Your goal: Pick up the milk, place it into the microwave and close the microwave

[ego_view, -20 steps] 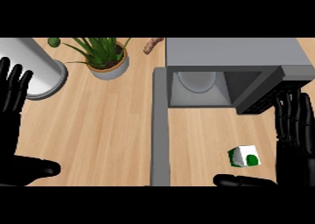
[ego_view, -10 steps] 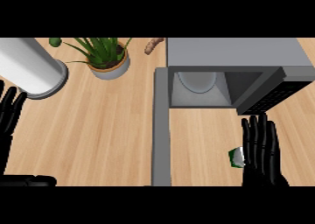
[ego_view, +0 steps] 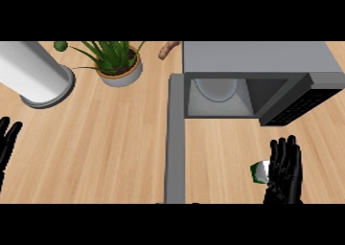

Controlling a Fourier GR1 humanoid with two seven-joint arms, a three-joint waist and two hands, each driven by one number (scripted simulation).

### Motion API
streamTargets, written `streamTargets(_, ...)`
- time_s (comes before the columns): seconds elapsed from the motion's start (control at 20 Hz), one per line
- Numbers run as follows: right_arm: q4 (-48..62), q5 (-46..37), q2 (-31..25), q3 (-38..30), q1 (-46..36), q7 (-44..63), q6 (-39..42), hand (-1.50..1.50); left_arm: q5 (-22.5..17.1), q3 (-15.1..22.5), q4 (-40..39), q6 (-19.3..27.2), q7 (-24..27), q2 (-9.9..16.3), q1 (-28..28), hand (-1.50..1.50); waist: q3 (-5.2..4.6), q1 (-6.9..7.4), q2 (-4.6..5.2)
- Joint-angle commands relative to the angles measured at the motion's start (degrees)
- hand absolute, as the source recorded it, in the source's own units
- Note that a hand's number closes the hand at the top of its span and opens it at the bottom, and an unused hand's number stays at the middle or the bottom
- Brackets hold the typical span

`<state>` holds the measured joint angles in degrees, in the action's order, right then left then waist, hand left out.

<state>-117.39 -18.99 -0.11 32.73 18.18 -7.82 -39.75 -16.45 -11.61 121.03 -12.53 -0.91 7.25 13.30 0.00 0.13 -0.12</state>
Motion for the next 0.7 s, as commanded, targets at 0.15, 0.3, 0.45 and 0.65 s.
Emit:
streamTargets(0.15, 8.49, -0.18, 0.10, 1.44, 1.06, -6.83, -11.35, -1.50, -0.34, -0.82, 0.53, -2.36, 2.54, -1.51, 3.43, -1.50, 0.01, -0.08, 0.07)
streamTargets(0.3, 6.17, 0.45, -0.99, -4.27, 1.07, -4.28, -7.16, -1.50, -2.97, -4.06, -0.94, -7.18, 5.38, -0.03, 6.89, -1.50, -0.01, 0.03, 0.06)
streamTargets(0.45, 13.32, 6.00, 0.03, -8.80, -2.73, -8.88, -6.94, -1.50, 2.32, 0.43, 3.34, -3.28, 1.83, -3.46, 6.45, -1.50, 0.02, 0.01, 0.09)
streamTargets(0.65, 13.09, 11.07, -1.30, -9.94, 1.36, -14.80, -5.82, -1.50, 0.38, -0.34, 7.73, -6.33, 2.42, -4.71, 12.33, -1.50, 0.03, 0.03, 0.01)
